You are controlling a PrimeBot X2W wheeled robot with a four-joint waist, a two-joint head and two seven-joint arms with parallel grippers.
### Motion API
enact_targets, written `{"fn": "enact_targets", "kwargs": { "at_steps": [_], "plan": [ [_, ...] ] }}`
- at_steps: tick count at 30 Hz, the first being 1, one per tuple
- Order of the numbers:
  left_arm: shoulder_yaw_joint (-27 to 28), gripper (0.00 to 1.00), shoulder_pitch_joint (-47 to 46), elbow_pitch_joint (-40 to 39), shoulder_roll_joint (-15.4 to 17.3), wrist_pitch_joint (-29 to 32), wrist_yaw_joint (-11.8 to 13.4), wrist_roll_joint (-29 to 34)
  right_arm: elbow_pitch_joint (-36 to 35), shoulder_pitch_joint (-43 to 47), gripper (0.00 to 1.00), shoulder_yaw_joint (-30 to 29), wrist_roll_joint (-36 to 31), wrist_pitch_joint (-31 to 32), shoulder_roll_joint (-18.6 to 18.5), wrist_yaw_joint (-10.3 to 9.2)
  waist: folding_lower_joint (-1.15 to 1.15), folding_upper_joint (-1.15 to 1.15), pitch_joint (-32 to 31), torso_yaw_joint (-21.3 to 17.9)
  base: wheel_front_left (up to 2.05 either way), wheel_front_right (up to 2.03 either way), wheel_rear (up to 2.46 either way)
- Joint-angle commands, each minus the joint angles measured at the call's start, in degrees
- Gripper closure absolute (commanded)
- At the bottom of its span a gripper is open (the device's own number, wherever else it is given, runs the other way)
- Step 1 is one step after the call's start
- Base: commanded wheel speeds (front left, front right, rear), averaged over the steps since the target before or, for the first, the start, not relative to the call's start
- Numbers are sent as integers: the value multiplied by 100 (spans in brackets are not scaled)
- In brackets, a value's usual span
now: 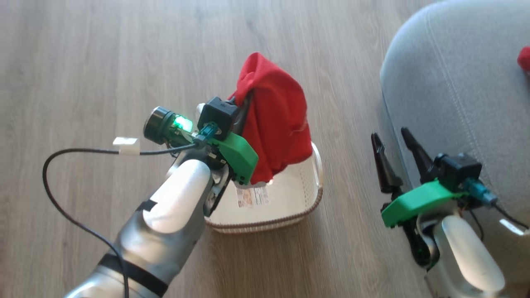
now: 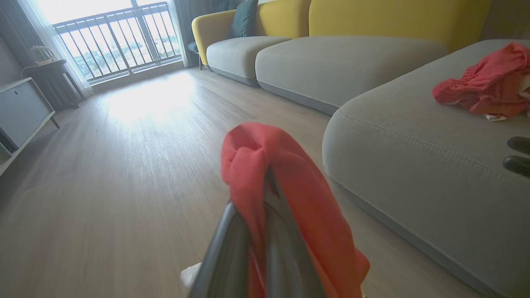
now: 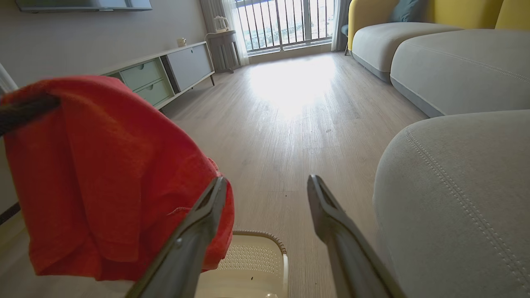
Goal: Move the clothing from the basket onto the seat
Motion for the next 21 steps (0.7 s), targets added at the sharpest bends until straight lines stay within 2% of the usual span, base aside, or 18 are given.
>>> {"fn": "enact_targets", "kwargs": {
  "at_steps": [1, 7, 21],
  "plan": [
    [162, 100, -100, -339, 74, -72, 29, -61, -131, 19, 0, 148, -57, -37, -16, -1, 1, -1, -274, 120, 0, 0, 0],
    [138, 100, 57, -896, 74, -72, 7, -108, -89, 229, 0, 138, -49, -37, -1, -1, 1, -1, -563, 181, 0, 0, 0],
    [72, 100, 41, -1836, 74, -72, 122, -74, -41, 470, 0, 94, -84, -37, 53, -1, 1, -1, -740, 286, 0, 0, 0]
  ]
}}
